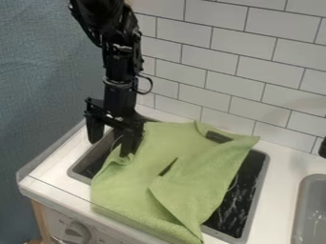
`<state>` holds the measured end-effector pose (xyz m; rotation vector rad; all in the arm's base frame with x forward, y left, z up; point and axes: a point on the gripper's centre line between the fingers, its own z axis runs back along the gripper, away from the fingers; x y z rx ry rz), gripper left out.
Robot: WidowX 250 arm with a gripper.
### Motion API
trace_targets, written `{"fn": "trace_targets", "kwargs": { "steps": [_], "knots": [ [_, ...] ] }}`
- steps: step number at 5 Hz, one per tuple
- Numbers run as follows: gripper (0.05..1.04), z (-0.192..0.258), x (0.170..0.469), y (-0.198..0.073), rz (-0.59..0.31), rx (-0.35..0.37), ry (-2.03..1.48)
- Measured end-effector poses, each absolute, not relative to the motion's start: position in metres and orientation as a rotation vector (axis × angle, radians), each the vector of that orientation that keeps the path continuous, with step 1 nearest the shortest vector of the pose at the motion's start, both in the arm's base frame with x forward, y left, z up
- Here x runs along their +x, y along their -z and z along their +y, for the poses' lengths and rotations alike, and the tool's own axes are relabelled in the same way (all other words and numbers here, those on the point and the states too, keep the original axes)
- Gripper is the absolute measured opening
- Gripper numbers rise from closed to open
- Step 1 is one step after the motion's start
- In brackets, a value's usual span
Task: Fold the cloth left to right
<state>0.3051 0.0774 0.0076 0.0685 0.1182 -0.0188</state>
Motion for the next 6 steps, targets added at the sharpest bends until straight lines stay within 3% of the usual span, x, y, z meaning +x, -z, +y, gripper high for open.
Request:
{"fn": "trace_targets", "kwargs": {
  "steps": [1, 2, 4, 5, 6],
  "knots": [
    [0.999, 0.076, 0.305, -0.002, 0.129, 0.066, 0.023],
    [0.939, 0.075, 0.301, 0.008, 0.16, 0.059, 0.027],
    [0.335, 0.076, 0.306, 0.022, 0.185, 0.073, 0.015],
    [0.137, 0.077, 0.306, 0.022, 0.188, 0.071, 0.016],
    [0.05, 0.079, 0.306, 0.021, 0.185, 0.066, 0.005]
  ]
}}
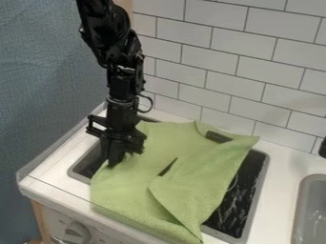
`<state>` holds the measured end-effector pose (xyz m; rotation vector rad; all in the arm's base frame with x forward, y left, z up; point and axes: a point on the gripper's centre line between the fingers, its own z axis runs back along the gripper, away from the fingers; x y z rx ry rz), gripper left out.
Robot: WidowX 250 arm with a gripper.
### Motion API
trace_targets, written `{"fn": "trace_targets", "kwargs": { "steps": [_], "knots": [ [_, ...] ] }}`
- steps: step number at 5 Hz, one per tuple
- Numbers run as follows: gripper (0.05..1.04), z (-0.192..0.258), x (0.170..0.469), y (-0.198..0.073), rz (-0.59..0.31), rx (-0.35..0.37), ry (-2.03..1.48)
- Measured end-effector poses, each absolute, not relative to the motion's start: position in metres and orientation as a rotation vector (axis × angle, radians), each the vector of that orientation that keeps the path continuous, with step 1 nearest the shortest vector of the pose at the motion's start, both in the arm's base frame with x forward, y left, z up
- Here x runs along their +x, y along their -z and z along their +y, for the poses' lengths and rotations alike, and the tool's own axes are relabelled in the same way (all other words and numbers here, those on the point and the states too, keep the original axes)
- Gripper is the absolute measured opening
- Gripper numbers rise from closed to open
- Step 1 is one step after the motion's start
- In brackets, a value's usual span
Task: Fold the cloth left to right
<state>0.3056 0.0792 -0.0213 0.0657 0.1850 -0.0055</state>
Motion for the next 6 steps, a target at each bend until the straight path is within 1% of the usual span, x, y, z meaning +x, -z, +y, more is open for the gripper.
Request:
{"fn": "trace_targets", "kwargs": {
  "steps": [1, 2, 3, 4, 5, 6],
  "knots": [
    [0.048, 0.079, 0.306, 0.021, 0.182, 0.055, 0.007],
    [0.048, 0.075, 0.308, 0.01, 0.154, 0.031, 0.012],
    [0.048, 0.07, 0.311, -0.013, 0.111, 0.006, 0.01],
    [0.048, 0.056, 0.313, -0.034, 0.08, -0.029, 0.036],
    [0.048, 0.034, 0.315, -0.043, 0.078, -0.066, 0.081],
    [0.048, 0.0, 0.321, -0.048, 0.071, -0.094, 0.18]
  ]
}}
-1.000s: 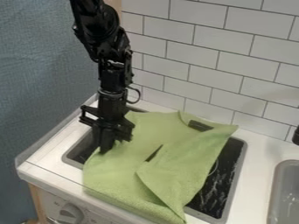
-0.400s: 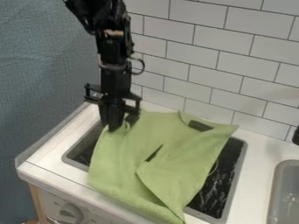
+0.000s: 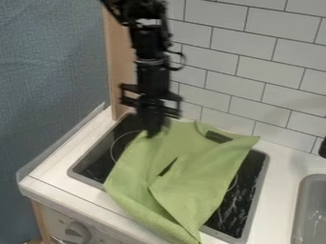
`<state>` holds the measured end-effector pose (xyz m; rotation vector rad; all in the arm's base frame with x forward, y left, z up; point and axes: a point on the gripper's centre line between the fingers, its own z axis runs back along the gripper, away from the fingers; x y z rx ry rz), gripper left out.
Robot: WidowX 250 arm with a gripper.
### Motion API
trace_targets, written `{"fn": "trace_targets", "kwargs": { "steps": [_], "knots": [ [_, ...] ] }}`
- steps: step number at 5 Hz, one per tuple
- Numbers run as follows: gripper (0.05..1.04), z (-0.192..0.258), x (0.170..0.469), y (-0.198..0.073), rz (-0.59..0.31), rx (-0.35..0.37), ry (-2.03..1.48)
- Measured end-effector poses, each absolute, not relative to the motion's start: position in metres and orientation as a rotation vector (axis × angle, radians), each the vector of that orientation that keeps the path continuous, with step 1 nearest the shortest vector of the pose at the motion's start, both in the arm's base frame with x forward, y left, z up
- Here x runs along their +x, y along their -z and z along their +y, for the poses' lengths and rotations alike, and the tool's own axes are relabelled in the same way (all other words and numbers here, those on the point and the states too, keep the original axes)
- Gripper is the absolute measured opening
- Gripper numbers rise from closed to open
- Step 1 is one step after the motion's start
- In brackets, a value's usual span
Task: Fold the cloth left to right
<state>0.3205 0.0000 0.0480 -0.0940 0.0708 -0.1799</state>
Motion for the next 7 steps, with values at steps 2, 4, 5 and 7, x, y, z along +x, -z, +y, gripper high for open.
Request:
{"fn": "trace_targets", "kwargs": {
  "steps": [2, 4, 5, 7],
  "knots": [
    [0.049, -0.061, 0.323, -0.036, 0.103, -0.118, 0.366],
    [0.048, -0.086, 0.306, -0.001, 0.178, -0.09, 0.477],
    [0.073, -0.089, 0.302, 0.012, 0.212, -0.078, 0.489],
    [0.499, -0.09, 0.299, 0.012, 0.227, -0.084, 0.492]
  ]
}}
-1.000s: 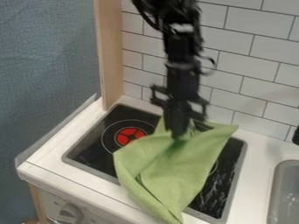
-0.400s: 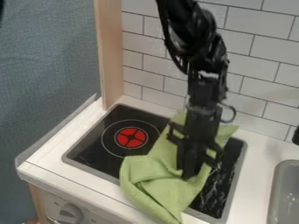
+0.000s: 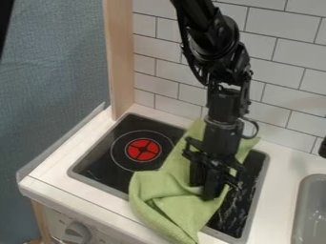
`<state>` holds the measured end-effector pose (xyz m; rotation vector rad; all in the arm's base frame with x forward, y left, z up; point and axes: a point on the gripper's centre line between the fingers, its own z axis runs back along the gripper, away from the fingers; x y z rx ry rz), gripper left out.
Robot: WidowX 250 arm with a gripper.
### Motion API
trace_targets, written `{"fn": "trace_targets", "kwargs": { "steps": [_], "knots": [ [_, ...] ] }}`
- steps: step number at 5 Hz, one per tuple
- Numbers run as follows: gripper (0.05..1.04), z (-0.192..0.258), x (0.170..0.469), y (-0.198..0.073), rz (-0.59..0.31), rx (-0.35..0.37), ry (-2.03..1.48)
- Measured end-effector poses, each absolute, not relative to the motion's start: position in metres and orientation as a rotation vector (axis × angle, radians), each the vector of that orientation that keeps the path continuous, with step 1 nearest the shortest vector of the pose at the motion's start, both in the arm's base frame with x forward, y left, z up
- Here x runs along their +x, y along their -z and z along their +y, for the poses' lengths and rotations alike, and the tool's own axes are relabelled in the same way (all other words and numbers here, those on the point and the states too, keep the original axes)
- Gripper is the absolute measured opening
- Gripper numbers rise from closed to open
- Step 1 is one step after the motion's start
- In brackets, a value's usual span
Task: Fold the cloth left to right
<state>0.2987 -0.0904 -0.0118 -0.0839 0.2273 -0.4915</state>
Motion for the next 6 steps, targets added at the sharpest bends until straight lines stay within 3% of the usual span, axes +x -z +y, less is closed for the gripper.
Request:
{"fn": "trace_targets", "kwargs": {
  "steps": [1, 2, 6],
  "knots": [
    [0.806, -0.088, 0.298, 0.011, 0.235, -0.079, 0.483],
    [1.016, -0.085, 0.3, 0.003, 0.222, -0.068, 0.473],
    [0.999, -0.063, 0.311, -0.091, -0.011, -0.067, 0.396]
  ]
}}
